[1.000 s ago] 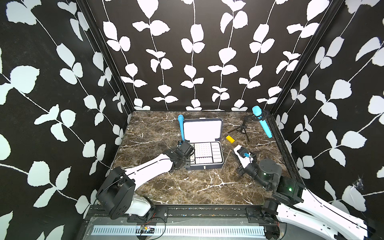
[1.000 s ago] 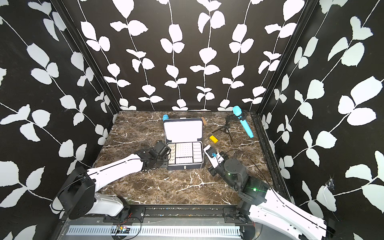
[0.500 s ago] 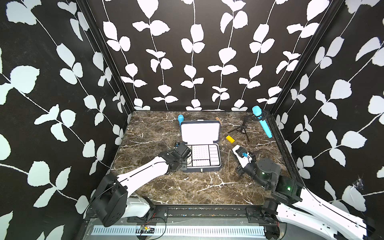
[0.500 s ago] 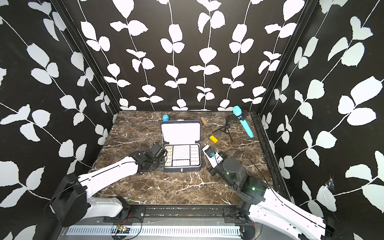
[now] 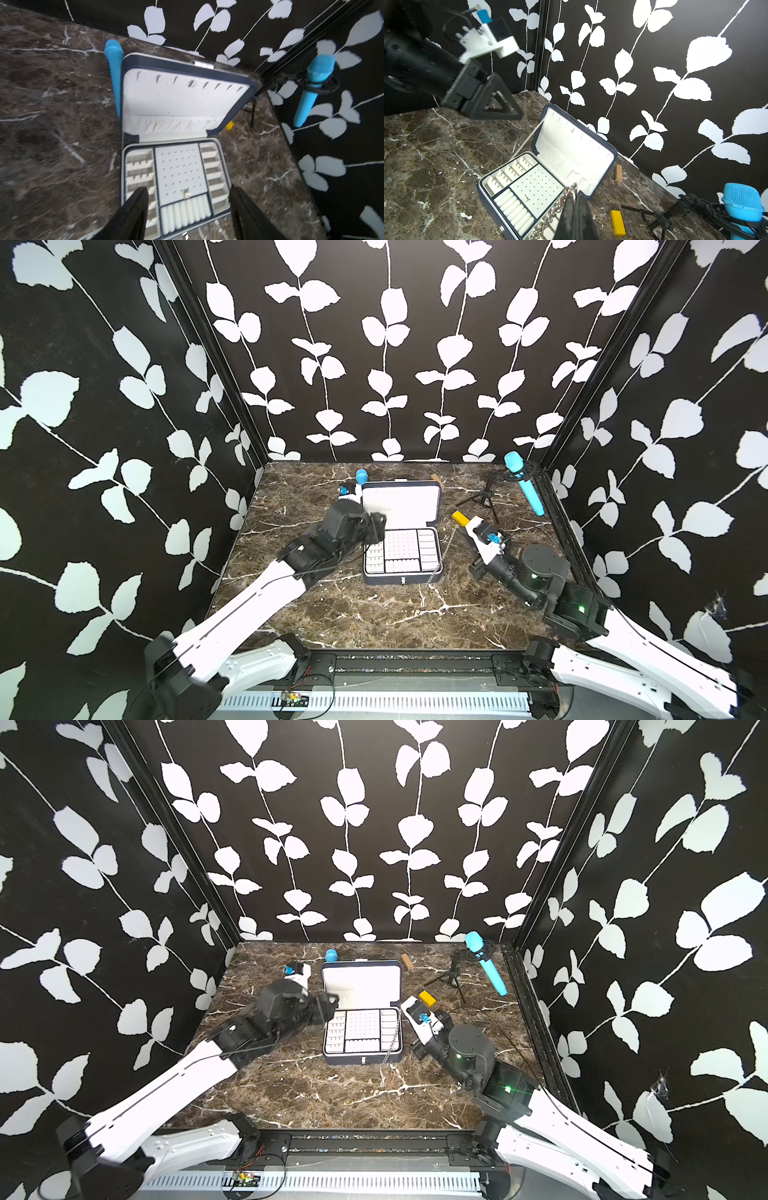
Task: Put jewelry chain into jewelry box
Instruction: Open the fastener on the jewelry box.
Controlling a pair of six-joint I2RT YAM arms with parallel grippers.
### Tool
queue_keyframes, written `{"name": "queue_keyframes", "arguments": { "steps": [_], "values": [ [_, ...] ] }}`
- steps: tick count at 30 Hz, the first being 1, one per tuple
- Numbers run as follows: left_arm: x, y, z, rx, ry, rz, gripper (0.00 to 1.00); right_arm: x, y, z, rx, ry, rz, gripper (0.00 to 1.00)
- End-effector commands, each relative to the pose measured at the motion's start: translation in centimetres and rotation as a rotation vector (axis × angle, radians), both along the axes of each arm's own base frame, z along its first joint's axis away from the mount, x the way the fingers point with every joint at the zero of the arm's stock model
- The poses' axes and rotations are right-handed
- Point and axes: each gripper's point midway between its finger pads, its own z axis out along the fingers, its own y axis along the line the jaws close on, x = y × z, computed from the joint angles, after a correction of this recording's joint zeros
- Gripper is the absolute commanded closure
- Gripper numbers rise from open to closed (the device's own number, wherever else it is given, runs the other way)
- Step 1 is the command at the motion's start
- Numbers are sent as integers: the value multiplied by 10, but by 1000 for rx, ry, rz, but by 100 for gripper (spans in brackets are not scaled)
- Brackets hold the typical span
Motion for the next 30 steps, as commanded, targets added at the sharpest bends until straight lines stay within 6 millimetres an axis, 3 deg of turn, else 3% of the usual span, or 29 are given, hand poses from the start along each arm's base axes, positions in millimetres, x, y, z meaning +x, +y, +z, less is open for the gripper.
{"name": "queue_keyframes", "arguments": {
  "steps": [1,8,14,30],
  "values": [
    [40,-30,13,-210,10,73,36,2,19,22,60,-39,49,100],
    [85,-39,-22,-558,108,259,39,8,37,22,67,-45,80,100],
    [106,-38,-38,-629,122,338,40,13,35,12,41,-42,52,100],
    [122,-38,-43,-710,118,381,41,12,27,6,22,-40,30,100]
  ]
}}
